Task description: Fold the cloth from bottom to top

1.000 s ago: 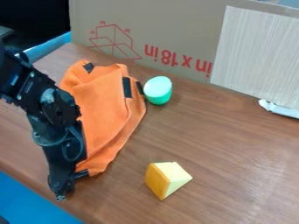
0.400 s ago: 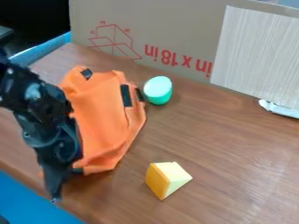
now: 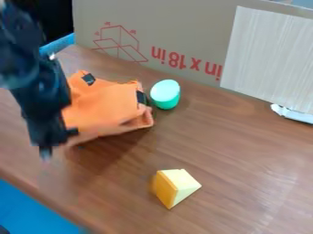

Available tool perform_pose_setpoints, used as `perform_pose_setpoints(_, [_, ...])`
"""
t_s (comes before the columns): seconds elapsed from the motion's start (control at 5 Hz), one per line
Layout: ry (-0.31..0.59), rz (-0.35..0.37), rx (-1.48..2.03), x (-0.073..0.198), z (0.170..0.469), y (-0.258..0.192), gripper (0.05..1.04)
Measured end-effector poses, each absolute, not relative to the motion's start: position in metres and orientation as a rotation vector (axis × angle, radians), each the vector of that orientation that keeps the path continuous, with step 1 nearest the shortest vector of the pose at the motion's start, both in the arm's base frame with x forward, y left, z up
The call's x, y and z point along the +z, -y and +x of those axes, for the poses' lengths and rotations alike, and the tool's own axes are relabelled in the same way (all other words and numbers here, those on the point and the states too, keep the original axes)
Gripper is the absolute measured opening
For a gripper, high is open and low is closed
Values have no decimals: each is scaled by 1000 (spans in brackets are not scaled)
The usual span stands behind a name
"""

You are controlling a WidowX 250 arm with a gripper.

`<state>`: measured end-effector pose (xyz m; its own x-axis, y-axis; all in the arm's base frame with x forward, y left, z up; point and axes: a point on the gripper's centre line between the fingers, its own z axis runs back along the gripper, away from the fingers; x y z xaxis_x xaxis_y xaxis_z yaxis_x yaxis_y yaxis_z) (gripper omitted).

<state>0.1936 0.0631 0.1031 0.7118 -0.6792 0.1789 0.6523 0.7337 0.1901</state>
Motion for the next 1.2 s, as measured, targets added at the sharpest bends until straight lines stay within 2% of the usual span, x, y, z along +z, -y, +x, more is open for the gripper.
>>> perform_pose_setpoints(0.4, [178, -10, -601, 120, 225, -103, 81])
perform_pose_setpoints(0.8, [141, -28, -487, 118, 256, -143, 81])
perform_pose_setpoints(1.2, [156, -42, -384, 128, 294, -187, 81])
